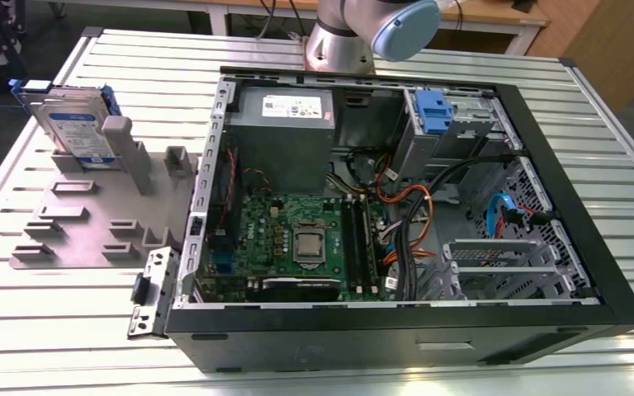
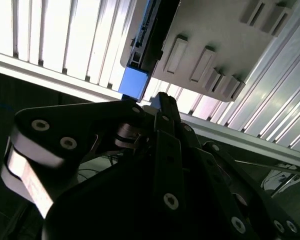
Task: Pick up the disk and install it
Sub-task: 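Pick up the disk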
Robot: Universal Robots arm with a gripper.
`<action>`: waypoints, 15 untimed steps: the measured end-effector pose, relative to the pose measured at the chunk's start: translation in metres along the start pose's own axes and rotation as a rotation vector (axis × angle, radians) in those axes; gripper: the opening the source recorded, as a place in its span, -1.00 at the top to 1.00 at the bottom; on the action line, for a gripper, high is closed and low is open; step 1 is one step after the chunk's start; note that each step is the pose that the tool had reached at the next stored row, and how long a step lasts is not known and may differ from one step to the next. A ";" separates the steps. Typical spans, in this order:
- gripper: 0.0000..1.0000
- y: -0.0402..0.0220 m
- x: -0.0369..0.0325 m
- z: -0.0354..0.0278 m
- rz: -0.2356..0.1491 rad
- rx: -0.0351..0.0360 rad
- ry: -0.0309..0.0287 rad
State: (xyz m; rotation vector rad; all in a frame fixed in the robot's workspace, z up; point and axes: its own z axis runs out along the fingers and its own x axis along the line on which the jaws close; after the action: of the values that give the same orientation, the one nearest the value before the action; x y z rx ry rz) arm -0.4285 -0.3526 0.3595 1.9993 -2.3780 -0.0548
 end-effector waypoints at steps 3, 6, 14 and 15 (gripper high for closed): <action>0.79 0.0002 0.0000 0.0009 -0.003 0.0176 -0.0107; 0.79 0.0004 0.0000 0.0013 -0.003 0.0305 -0.0164; 0.79 0.0004 0.0001 0.0014 -0.003 0.0308 -0.0165; 0.79 0.0004 0.0001 0.0014 -0.003 0.0308 -0.0165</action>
State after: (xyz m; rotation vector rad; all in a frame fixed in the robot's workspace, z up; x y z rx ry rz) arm -0.4289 -0.3525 0.3581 2.0239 -2.4002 -0.0351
